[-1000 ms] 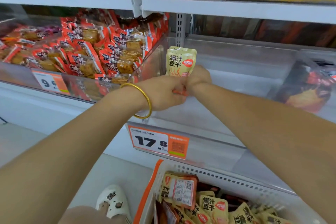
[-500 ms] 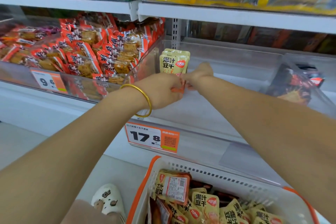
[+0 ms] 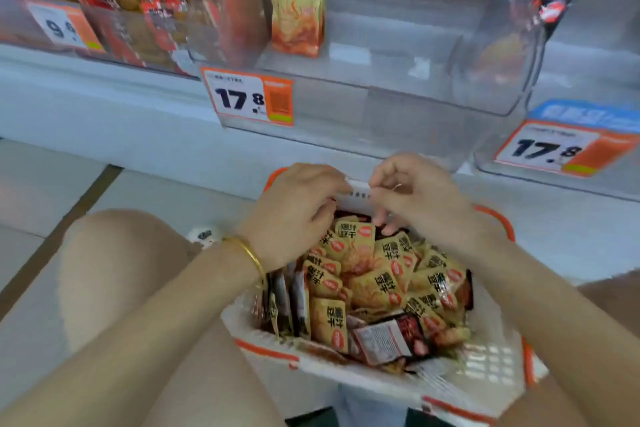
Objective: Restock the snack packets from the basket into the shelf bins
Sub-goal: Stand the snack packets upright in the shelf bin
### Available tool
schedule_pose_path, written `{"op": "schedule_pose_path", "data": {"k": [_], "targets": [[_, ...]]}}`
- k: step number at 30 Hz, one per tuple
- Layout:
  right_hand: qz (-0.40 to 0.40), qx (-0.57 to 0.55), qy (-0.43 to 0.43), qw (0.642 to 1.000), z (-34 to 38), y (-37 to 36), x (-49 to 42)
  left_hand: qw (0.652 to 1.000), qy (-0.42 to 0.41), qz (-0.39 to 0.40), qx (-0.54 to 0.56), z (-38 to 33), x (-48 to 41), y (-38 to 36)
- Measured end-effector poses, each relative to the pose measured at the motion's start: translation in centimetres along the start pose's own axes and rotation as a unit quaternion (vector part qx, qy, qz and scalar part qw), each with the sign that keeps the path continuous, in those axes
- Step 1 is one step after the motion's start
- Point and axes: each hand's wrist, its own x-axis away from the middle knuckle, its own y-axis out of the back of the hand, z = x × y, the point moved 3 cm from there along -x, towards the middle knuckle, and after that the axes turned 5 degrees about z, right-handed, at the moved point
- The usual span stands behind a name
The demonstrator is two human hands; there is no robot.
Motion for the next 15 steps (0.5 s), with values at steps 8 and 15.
{"op": "schedule_pose_path", "data": {"k": [8,15], "targets": [[0.071,0.127,-0.247,0.958,-17.4,-7.5,-5.0,0.929,0.163,0.295,-0.150,5.5,1.3,-10.5],[0.040,0.196,-0.251,0.947,-20.8,-10.5,-7.6,0.918,0.170,0.310,-0.179,6.2,1.1,-10.4]]}}
